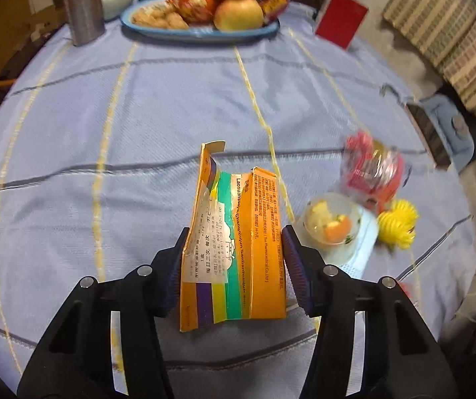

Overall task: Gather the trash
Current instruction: 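Lift the orange-yellow box off the table with the left gripper, then grasp the pink plastic bag with the right gripper while the left holds the box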

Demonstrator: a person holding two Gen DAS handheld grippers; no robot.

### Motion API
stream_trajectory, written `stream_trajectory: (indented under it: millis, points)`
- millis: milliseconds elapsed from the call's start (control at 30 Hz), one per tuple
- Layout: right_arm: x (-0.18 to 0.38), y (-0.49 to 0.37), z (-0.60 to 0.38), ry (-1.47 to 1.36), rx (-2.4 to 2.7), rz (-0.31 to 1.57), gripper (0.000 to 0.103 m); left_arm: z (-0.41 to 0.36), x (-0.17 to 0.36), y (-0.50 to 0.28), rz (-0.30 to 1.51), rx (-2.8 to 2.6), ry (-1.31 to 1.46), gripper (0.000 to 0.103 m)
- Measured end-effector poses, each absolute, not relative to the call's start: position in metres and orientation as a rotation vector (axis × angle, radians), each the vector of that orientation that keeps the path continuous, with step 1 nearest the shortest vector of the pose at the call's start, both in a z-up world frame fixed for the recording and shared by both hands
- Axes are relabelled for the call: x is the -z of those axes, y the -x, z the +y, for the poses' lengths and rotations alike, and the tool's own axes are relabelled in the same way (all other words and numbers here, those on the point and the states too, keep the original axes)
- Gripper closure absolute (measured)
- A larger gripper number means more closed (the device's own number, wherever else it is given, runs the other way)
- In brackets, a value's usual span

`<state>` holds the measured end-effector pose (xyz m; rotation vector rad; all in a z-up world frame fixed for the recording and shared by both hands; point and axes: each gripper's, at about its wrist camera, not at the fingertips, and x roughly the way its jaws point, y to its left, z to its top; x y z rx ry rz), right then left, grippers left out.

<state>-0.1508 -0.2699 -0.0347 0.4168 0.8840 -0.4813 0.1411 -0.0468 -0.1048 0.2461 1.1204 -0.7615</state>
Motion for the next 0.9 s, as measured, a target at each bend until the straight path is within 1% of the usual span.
stream_trajectory:
  millis: [367, 633, 900]
  points:
    - [0.046, 0.099, -0.239, -0.412, 0.289, 0.916, 0.033, 0.021, 0.044, -0.127, 1.026, 0.676, -0.142, 0.049]
    - [0.057, 0.077, -0.225, -0.457, 0.233, 0.926, 0.033, 0.058, 0.019, -0.113, 0.998, 0.643, -0.098, 0.049]
    - [0.047, 0.059, -0.240, -0.449, 0.206, 0.869, 0.033, 0.072, -0.001, -0.096, 0.944, 0.592, -0.060, 0.049]
